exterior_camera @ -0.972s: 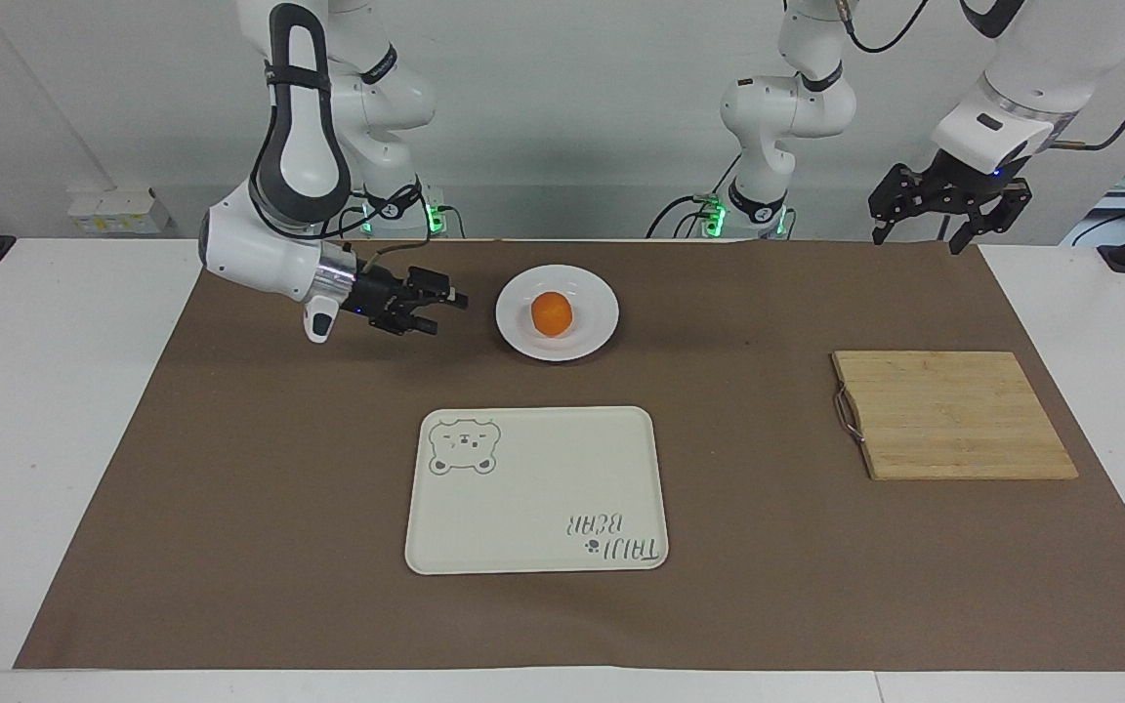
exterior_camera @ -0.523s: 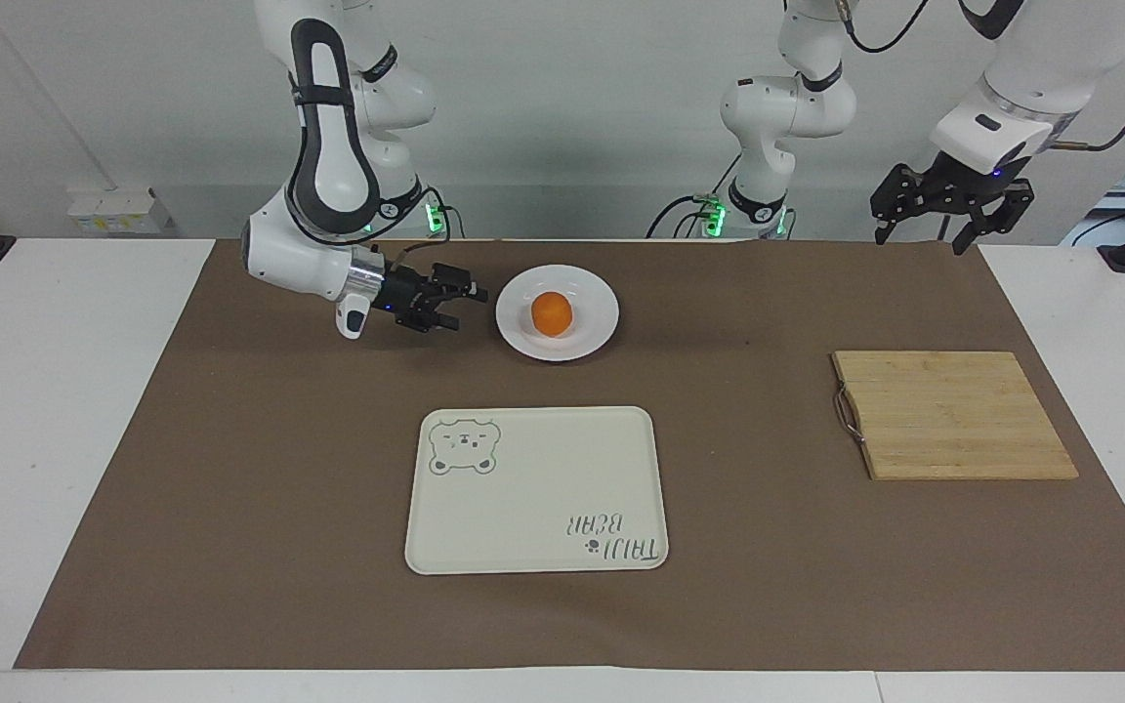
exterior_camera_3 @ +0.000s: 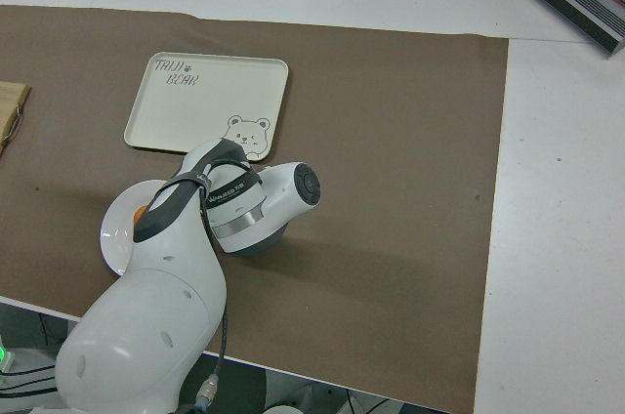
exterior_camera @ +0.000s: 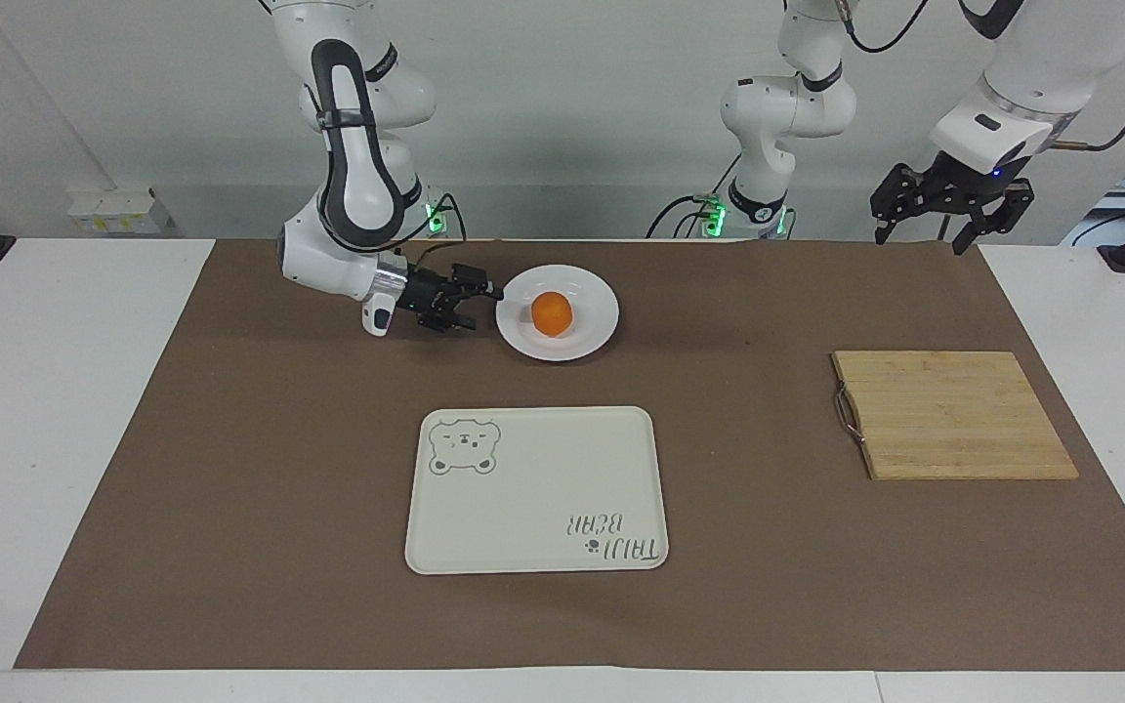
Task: Place orange and plate with both arms
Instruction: 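Reach the right gripper to the white plate rim and grip it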
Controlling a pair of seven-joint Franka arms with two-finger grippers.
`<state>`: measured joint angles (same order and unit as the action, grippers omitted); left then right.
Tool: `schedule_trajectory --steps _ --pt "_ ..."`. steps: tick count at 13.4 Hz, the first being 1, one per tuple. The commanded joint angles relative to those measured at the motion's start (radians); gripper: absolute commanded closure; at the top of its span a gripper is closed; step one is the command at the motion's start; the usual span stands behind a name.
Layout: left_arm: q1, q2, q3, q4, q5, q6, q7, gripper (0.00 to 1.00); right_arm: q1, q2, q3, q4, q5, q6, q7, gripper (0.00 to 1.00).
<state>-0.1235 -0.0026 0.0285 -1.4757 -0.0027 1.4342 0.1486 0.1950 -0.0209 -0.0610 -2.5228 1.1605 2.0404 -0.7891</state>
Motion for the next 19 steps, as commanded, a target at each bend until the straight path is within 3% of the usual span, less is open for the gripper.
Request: schedule_trajectory --steps 1,7,16,17,19 --pt "0.011 -0.023 -0.01 -0.023 0.02 -0.001 0.009 0.0 0.003 0.001 0.0 -0.033 0.041 0.017 -0.036 0.0" --pt "0.011 -0.023 -0.01 -0.023 0.02 0.0 0.009 0.0 0.037 0.038 0.001 -0.042 0.103 0.044 -0.036 0.0" --pt "0.01 -0.023 -0.01 -0.023 0.017 0.002 0.008 0.0 0.092 0.027 0.001 -0.07 0.153 0.089 -0.025 0.0" --pt "0.01 -0.023 -0.01 -0.023 0.017 0.002 0.006 0.0 0.092 0.029 0.001 -0.07 0.154 0.09 -0.025 0.05" --pt "0.01 -0.023 -0.01 -0.023 0.015 0.005 0.006 0.0 0.092 0.029 0.001 -0.07 0.154 0.092 -0.025 0.34"
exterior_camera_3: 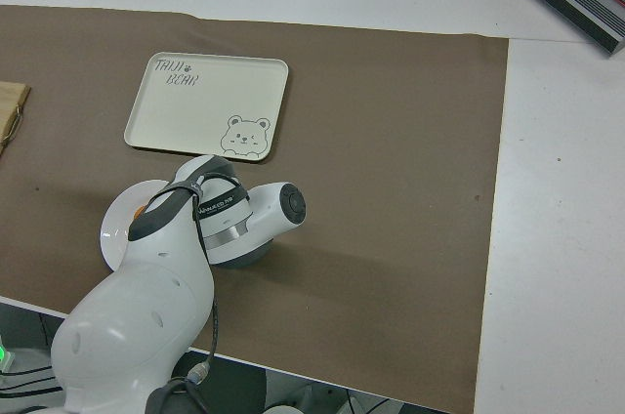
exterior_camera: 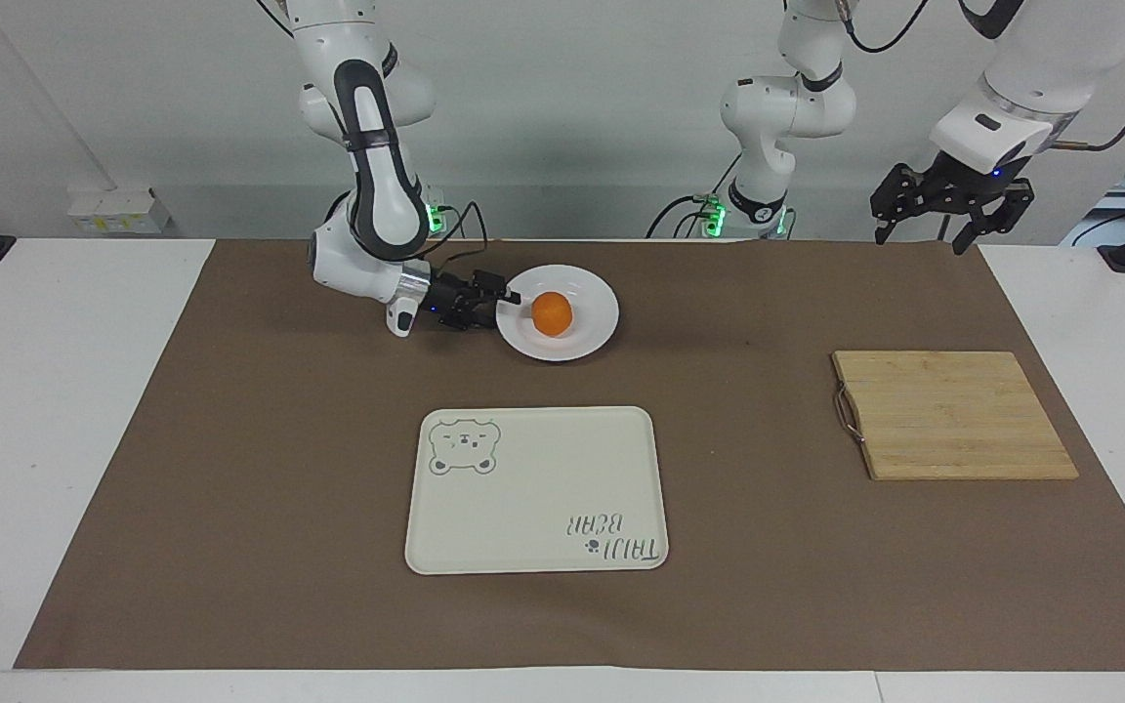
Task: Place orange and plate with both arms
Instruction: 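Reach the right gripper to the white plate rim and grip it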
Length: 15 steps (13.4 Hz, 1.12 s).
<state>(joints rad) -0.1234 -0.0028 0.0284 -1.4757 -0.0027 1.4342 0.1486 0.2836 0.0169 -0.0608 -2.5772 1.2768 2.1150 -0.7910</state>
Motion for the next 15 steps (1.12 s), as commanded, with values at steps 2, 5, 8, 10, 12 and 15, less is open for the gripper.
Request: schedule_trajectory --steps 2,5,8,10,12,15 --pt "0.01 -0.023 -0.01 -0.023 0.015 0.005 0.006 0.0 0.003 -0.009 0.001 -0.014 0.038 0.017 -0.024 0.53" --pt "0.01 -0.023 -0.01 -0.023 0.013 0.005 0.005 0.0 0.003 -0.008 0.001 -0.014 0.038 0.016 -0.022 0.7" --pt "0.01 -0.023 -0.01 -0.023 0.012 0.005 0.005 0.0 0.003 -0.005 -0.001 -0.011 0.038 0.019 -0.025 0.93" --pt "0.007 -0.023 -0.012 -0.023 0.012 0.005 0.003 0.0 0.003 0.001 0.001 -0.001 0.038 0.022 -0.028 1.0" --pt "0.005 -0.023 -0.012 -0.023 0.012 0.005 0.003 0.0 0.003 0.011 0.001 0.015 0.038 0.023 -0.03 1.0" --pt "0.004 -0.023 -0.012 -0.023 0.012 0.005 0.003 0.0 0.005 0.032 0.007 0.06 0.038 0.019 -0.057 1.0"
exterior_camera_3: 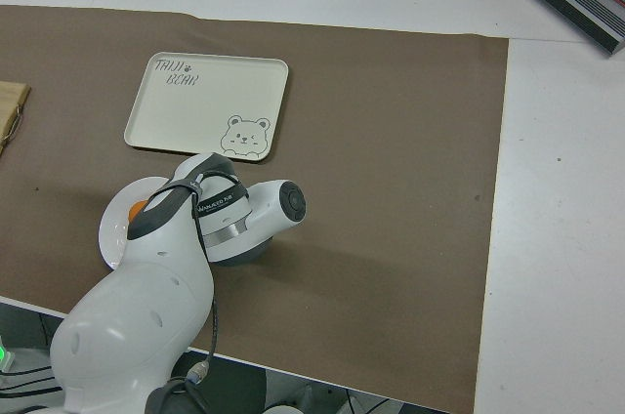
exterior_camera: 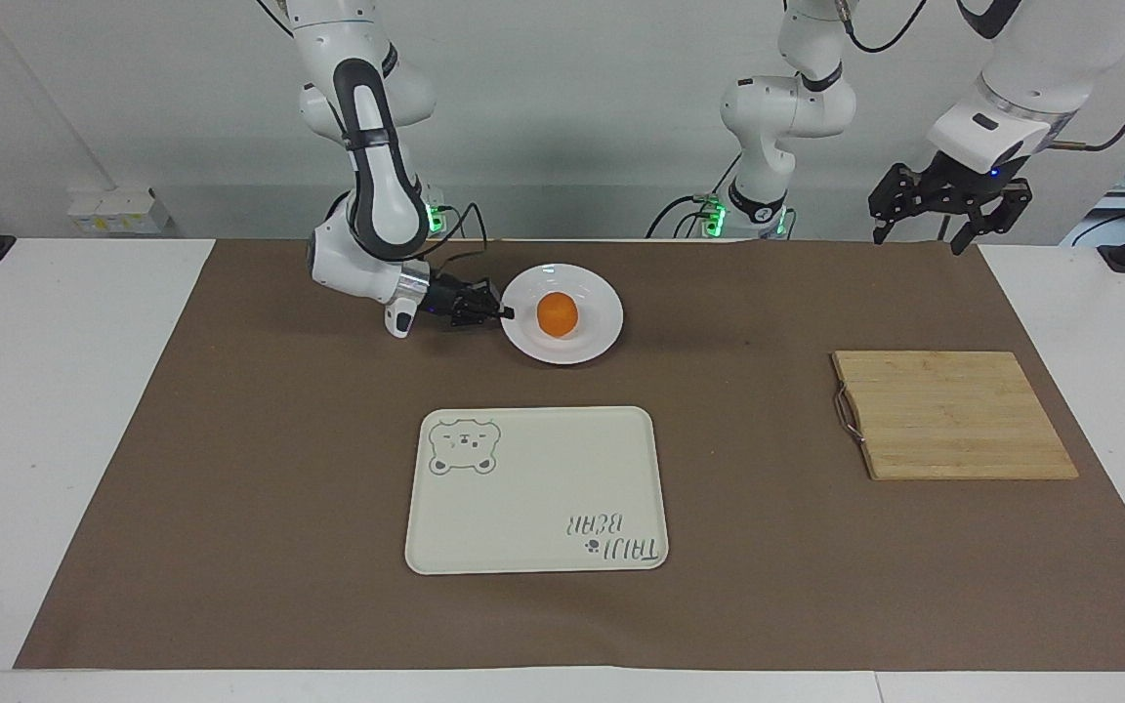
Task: Place orange and plate with both arms
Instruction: 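Reach the right gripper to the white plate rim and grip it, then slide the plate with the right gripper onto the cream tray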
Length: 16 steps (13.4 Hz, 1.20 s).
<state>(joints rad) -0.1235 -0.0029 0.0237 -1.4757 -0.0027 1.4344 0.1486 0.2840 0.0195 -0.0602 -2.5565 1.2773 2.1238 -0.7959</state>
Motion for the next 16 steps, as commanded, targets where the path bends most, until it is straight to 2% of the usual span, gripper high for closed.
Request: schedule_trajectory --steps 1,9,13,16 --pt "0.004 -0.023 -0.007 -0.023 0.012 0.004 0.005 0.0 0.001 0.039 0.006 0.056 0.037 -0.002 -0.069 1.0" --pt "0.002 -0.023 -0.007 -0.023 0.012 0.004 0.005 0.0 -0.012 0.023 0.005 0.116 0.083 -0.054 -0.04 1.0" --pt "0.001 -0.023 -0.007 -0.023 0.012 0.004 0.005 0.0 -0.022 0.019 -0.003 0.191 0.08 -0.067 0.05 1.0" --pt "0.001 -0.023 -0.007 -0.023 0.012 0.004 0.005 0.0 -0.057 0.059 -0.003 0.263 0.062 -0.083 0.084 1.0"
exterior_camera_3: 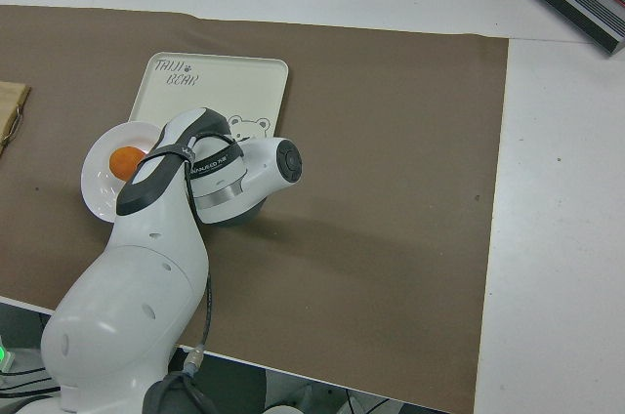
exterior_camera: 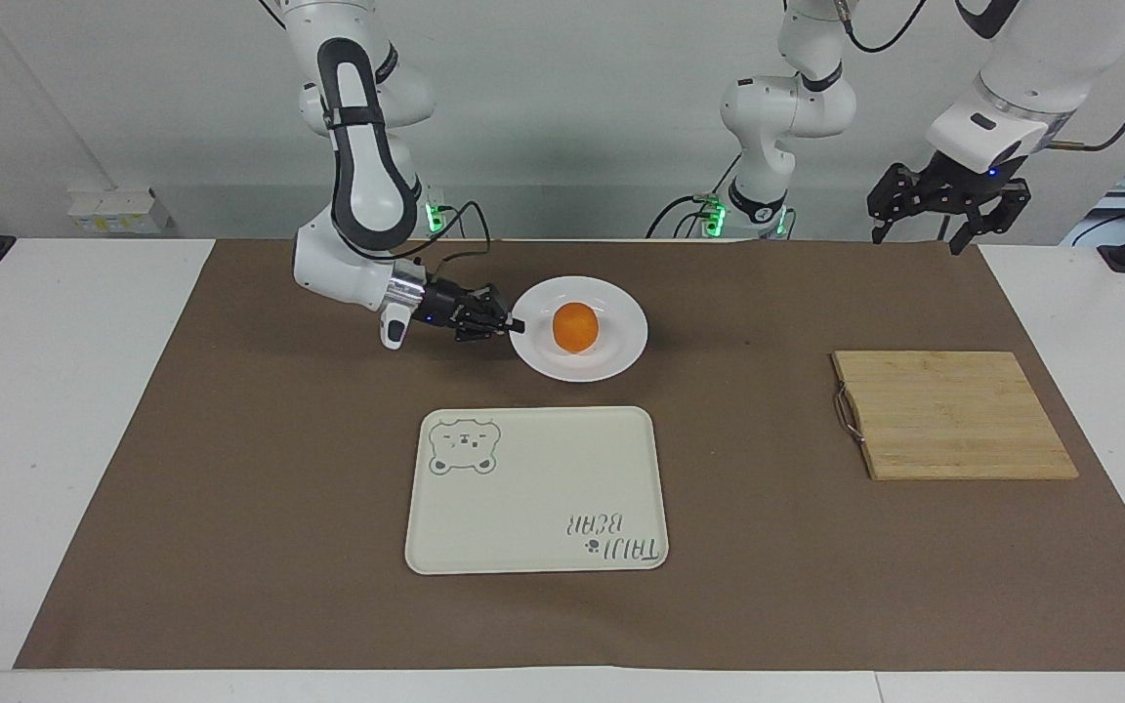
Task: Place orange and plate with both arms
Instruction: 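Slide the plate with the right gripper onto the cream tray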
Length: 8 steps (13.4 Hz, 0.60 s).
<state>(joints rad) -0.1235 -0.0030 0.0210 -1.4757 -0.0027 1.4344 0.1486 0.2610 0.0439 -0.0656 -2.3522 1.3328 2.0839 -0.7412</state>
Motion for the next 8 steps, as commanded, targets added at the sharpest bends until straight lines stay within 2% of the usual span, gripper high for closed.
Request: schedule_trajectory --steps 1,6,8 --pt "-0.001 -0.023 -0.004 -0.023 0.012 0.004 0.005 0.0 -0.046 0.053 0.003 0.091 0.003 -0.056 0.052 1.0" --pt "-0.002 -0.023 -0.004 -0.023 0.012 0.004 0.005 0.0 -0.081 0.189 0.003 0.338 -0.096 -0.064 0.238 1.0" --pt "-0.002 -0.023 -0.004 -0.023 0.012 0.004 0.005 0.0 -0.1 0.261 0.004 0.425 -0.109 -0.07 0.243 1.0"
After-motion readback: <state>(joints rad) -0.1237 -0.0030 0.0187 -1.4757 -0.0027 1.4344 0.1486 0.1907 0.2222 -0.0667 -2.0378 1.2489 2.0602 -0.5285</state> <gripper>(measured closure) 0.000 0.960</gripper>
